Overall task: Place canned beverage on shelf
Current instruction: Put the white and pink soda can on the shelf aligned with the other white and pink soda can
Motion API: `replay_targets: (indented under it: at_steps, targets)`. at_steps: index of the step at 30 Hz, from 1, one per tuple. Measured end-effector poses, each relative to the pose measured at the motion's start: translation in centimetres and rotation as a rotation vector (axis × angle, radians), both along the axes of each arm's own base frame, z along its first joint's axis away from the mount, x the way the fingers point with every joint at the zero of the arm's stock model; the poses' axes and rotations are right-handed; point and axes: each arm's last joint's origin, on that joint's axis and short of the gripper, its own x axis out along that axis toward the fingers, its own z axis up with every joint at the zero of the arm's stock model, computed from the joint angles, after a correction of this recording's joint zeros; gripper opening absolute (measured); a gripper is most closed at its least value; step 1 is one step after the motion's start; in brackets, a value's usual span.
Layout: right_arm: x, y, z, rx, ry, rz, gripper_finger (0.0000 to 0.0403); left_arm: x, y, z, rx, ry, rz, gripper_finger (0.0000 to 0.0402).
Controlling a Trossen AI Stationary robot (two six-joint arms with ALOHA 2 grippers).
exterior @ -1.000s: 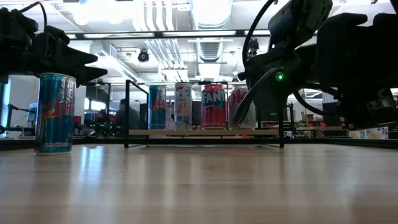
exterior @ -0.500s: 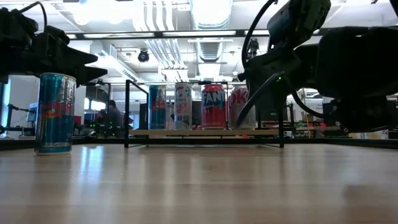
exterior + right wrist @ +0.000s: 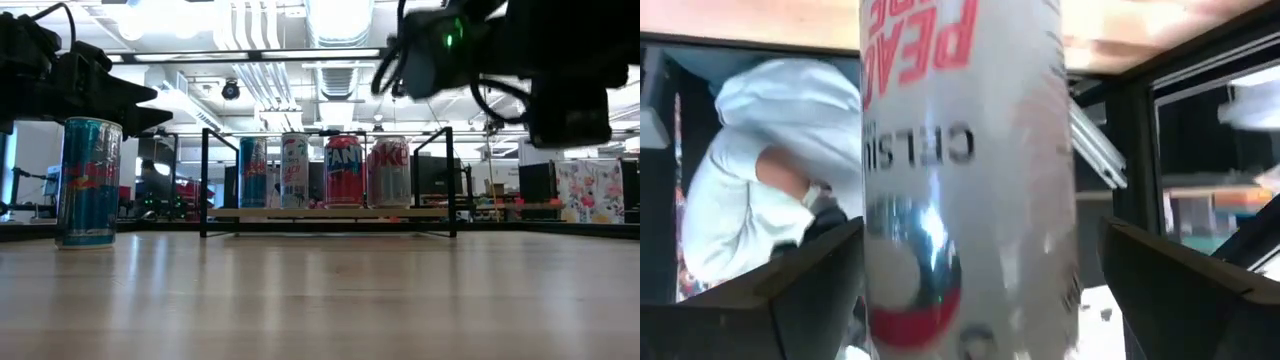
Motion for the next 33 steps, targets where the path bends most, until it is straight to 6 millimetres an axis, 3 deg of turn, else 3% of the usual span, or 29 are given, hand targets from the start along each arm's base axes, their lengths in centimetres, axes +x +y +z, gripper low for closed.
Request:
replay_targets:
  at_steps: [11,19,24,33]
  targets:
    - [-1.9,-0.7,4.9,-0.182,-0.227,0.008,0.037,0.0,0.0,0.0,0.001,0.0,0.0,0.038]
    - [-3.6,-0.8,7.5,-0.409,-0.5,0.085,0.037,0.0,0.0,0.0,0.001,0.0,0.0,0.038]
    - [-4.6,-0.2,8.6,-0.503,-0.641,0.161,0.037,0.0,0.0,0.0,0.001,0.0,0.0,0.038]
    - [-5.6,1.7,8.9,-0.489,-0.874,0.409,0.037,0.0,0.0,0.0,0.001,-0.001,0.0,0.038]
